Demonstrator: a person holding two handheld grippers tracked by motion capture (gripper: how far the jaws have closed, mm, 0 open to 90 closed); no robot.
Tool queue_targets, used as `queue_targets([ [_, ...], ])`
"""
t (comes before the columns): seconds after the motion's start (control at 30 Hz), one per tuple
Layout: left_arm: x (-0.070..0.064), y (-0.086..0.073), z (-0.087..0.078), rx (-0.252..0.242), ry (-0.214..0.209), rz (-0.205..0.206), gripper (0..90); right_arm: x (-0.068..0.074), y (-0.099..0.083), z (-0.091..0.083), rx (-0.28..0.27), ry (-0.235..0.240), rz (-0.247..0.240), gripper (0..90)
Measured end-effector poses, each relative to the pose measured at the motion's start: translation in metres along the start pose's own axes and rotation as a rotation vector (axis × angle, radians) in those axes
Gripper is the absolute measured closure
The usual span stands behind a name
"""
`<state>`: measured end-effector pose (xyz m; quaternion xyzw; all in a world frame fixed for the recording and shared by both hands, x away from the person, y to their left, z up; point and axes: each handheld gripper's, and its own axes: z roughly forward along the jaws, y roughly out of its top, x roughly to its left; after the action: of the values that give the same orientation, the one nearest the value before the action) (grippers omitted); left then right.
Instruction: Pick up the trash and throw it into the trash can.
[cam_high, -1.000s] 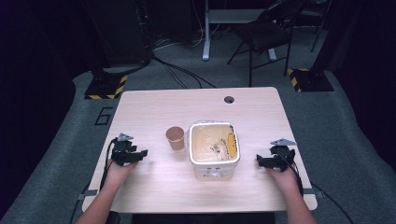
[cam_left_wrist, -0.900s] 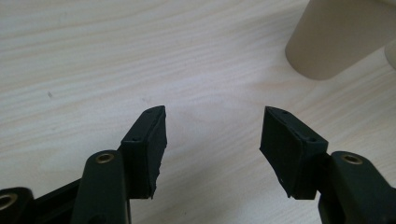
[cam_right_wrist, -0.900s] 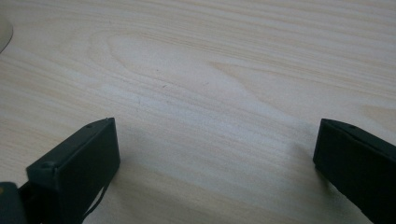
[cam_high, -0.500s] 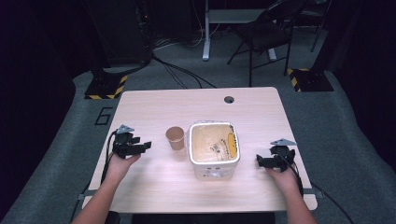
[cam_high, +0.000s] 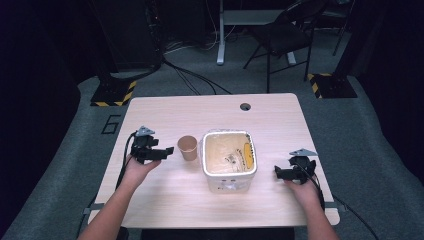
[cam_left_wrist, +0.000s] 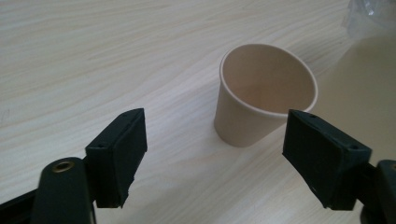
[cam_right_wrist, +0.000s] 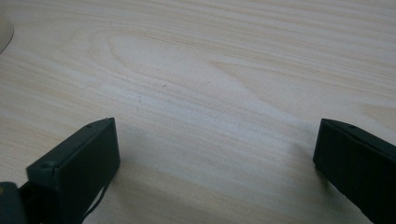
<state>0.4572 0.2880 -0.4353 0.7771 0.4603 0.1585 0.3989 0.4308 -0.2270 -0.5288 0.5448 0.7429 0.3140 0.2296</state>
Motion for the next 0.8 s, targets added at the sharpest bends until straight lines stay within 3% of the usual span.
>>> queue_targets([
  [0.37,-0.016,0.013,0.02,0.012,-0.029,0.033,18.6,0.0,0.0,0.0,0.0,0.0,0.0,0.0],
  [0.8,-0.022,0.015,0.035,0.022,-0.044,0.035,18.6,0.0,0.0,0.0,0.0,0.0,0.0,0.0],
])
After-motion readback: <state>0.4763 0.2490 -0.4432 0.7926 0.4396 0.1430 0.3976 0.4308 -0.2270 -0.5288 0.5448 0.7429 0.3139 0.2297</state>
